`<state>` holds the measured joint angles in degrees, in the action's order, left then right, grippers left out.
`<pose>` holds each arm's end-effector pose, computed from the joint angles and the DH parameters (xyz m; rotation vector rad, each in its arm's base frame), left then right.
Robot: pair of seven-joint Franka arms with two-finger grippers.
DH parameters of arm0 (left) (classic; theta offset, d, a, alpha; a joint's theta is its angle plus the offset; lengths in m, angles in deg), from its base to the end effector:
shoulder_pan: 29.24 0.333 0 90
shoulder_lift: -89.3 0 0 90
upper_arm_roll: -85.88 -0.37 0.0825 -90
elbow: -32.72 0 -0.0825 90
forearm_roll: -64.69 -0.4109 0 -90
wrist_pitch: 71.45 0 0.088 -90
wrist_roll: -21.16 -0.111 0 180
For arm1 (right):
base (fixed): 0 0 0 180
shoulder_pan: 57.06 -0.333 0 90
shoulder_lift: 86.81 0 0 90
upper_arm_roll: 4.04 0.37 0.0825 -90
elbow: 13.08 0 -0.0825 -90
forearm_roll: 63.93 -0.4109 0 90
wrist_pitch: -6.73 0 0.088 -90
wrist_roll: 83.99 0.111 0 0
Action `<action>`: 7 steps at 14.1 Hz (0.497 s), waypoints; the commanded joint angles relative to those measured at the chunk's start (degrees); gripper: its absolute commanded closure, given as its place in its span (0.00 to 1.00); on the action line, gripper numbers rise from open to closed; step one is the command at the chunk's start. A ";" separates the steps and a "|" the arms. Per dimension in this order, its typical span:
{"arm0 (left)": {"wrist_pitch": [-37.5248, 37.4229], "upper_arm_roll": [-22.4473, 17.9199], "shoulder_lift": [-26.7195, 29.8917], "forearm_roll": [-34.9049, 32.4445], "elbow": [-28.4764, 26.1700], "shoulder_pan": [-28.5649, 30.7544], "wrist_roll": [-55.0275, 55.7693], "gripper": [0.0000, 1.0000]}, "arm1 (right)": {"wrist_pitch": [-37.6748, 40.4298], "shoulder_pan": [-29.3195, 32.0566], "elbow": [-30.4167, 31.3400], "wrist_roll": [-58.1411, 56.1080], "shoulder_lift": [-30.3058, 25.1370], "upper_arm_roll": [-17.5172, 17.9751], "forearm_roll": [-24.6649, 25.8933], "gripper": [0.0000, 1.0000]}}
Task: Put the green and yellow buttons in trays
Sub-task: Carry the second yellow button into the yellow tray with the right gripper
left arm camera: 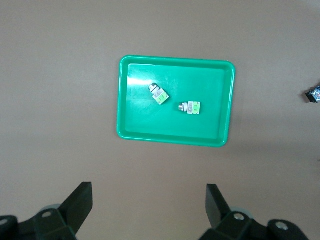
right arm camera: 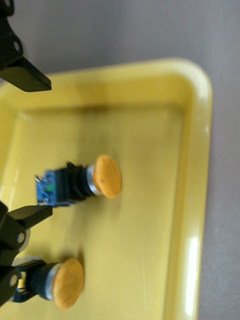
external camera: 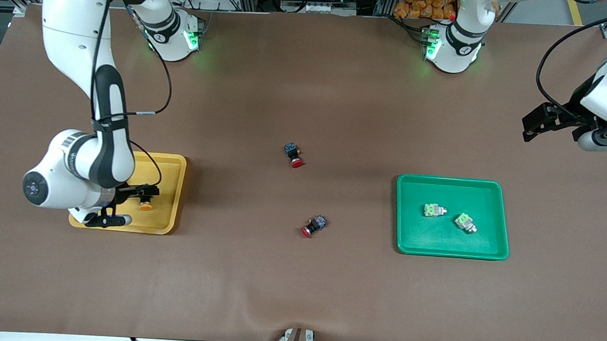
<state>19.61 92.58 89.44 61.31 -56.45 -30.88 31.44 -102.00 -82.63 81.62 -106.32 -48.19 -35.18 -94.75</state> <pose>0.5777 -0.0783 0.6850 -3.0876 -0.0522 -0.0688 0.6987 0.0208 0.2614 -2.9118 -0.1171 0.3840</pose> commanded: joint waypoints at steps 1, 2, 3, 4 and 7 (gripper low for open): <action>-1.32 -0.63 2.23 0.91 -1.54 -0.38 -0.53 0.00 | 3.87 1.67 -2.67 -0.35 -1.62 0.82 -0.99 0.00; -1.32 -0.80 2.15 0.91 -1.19 -0.29 -0.53 0.00 | 3.88 1.75 -3.20 -0.34 -1.79 0.82 -0.99 0.00; -1.32 -1.15 2.15 0.91 -1.18 -0.12 -0.53 0.00 | 4.57 1.75 -3.90 -0.43 -1.79 0.82 -0.99 0.00; -1.41 -1.16 2.23 0.91 -1.53 0.06 -0.62 0.00 | 5.54 1.75 -4.43 -0.35 -1.88 0.74 -0.99 0.00; -1.85 -1.16 2.23 0.48 -1.45 0.24 -0.62 0.00 | 7.91 2.89 -6.54 -0.43 -1.88 0.74 -0.99 0.00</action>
<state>18.27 91.67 89.98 61.32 -56.55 -30.69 31.44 -96.39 -81.67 76.68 -106.31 -49.31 -35.22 -94.76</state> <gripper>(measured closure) 0.000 0.000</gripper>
